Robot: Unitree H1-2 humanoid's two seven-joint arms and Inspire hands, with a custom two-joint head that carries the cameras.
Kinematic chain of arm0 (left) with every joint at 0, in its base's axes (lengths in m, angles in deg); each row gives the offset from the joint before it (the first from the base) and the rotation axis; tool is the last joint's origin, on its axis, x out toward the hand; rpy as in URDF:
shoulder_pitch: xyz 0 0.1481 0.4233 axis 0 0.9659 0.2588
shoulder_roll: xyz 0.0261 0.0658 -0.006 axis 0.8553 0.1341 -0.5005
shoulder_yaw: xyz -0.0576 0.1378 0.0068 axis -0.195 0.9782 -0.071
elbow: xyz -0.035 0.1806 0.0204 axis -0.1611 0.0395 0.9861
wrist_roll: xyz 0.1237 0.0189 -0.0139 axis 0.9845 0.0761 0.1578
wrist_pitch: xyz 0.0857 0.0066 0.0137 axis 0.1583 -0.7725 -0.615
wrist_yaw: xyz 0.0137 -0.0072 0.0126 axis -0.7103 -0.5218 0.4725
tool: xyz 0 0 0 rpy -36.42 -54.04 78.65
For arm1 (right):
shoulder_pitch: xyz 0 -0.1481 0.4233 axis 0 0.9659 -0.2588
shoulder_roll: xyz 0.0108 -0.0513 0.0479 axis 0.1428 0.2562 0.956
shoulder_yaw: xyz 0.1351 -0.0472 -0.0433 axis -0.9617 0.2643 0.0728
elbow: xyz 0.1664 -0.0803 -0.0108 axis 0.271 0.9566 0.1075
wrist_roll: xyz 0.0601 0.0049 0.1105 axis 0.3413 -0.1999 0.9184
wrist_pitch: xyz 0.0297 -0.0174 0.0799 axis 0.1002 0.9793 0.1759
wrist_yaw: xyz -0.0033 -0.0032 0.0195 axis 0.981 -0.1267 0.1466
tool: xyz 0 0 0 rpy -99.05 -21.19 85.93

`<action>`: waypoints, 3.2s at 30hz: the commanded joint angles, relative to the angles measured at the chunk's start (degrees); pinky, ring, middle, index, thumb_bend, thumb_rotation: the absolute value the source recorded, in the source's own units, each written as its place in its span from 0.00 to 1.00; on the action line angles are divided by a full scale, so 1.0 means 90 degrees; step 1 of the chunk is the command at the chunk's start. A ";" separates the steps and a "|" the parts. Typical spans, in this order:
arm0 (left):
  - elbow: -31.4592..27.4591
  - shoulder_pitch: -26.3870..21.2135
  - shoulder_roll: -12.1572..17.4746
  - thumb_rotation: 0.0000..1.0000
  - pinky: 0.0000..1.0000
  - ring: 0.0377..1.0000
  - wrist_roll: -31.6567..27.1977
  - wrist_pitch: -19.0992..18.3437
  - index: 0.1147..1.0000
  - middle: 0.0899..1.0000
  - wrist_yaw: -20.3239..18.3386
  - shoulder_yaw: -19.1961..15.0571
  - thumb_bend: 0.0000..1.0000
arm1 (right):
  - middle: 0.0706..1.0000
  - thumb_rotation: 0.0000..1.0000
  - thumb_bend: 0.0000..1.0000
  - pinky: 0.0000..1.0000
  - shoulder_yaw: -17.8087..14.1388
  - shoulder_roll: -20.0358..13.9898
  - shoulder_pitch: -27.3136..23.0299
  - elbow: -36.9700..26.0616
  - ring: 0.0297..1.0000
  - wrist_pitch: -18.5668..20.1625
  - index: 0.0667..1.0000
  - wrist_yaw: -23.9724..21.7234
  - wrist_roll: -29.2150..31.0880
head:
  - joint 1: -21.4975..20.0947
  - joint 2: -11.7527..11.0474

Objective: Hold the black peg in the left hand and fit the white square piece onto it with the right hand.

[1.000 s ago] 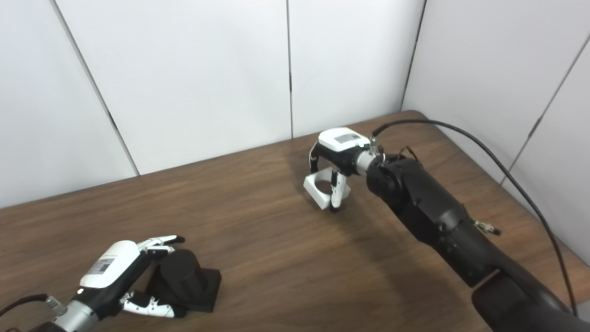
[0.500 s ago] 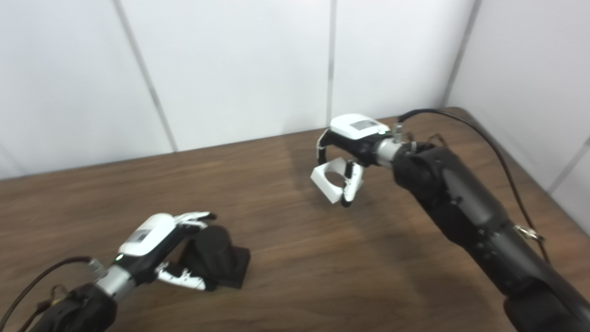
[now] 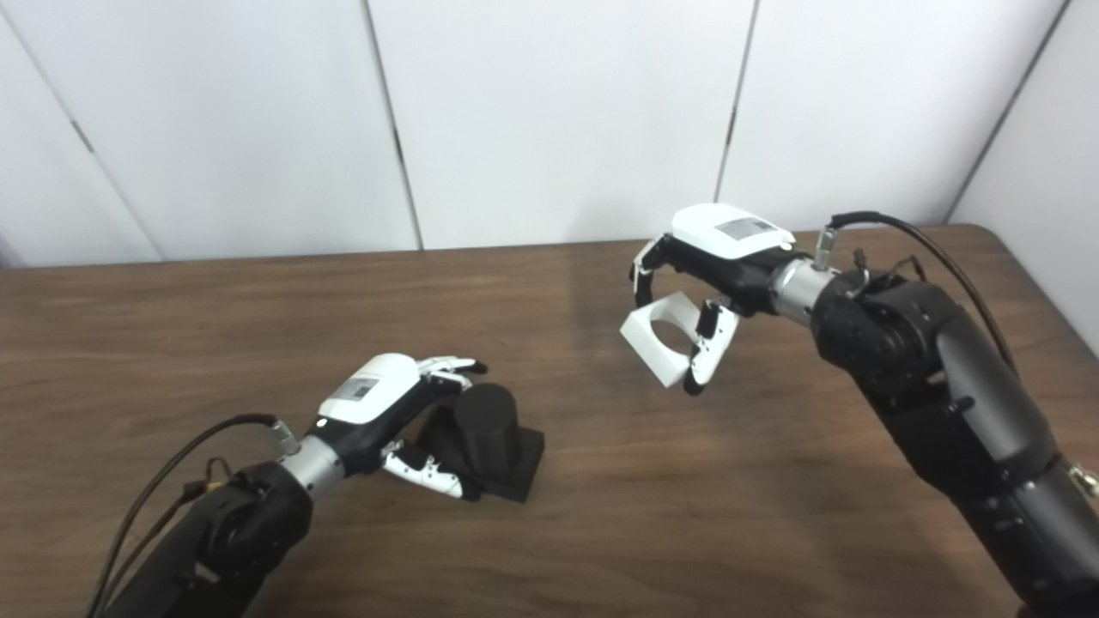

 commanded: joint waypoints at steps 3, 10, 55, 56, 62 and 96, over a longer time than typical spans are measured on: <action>0.0313 -0.0021 -0.0029 0.07 0.85 0.90 0.0263 -0.0201 0.42 0.88 -0.0235 0.0222 0.52 | 0.74 0.13 0.52 0.69 -0.0079 0.0037 -0.0327 -0.0372 0.79 -0.0133 0.44 0.0066 0.0149 | 0.0044 0.0000; 0.0304 -0.0037 -0.0050 0.07 0.85 0.90 0.0263 -0.0246 0.42 0.88 -0.0223 0.0262 0.52 | 0.75 0.13 0.52 0.72 0.0031 0.0279 -0.0441 -0.0630 0.80 0.0010 0.44 -0.0150 0.0271 | 0.0043 -0.0007; 0.0375 -0.0063 -0.0113 0.07 0.85 0.91 0.0227 -0.0349 0.42 0.89 -0.0133 0.0374 0.52 | 0.75 0.14 0.52 0.67 0.0384 0.1084 -0.0757 -0.0920 0.79 0.0083 0.44 -0.0468 0.0117 | 0.0023 -0.0084; 0.0380 -0.0063 -0.0117 0.07 0.85 0.91 0.0213 -0.0342 0.42 0.89 -0.0123 0.0370 0.52 | 0.75 0.14 0.52 0.67 0.0389 0.1084 -0.0753 -0.0918 0.79 0.0084 0.44 -0.0471 0.0109 | 0.0020 -0.0083; 0.0362 -0.0066 -0.0115 0.07 0.86 0.90 0.0212 -0.0359 0.42 0.89 -0.0115 0.0370 0.52 | 0.75 0.14 0.52 0.68 0.0393 0.1117 -0.0748 -0.0852 0.79 0.0045 0.44 -0.0448 0.0149 | 0.0013 -0.0099; 0.0275 -0.0089 -0.0134 0.07 0.86 0.90 0.0214 -0.0436 0.42 0.89 -0.0141 0.0375 0.52 | 0.75 0.13 0.52 0.70 0.0461 0.1373 -0.0488 -0.0520 0.79 -0.0087 0.44 -0.0276 0.0240 | 0.0110 -0.0062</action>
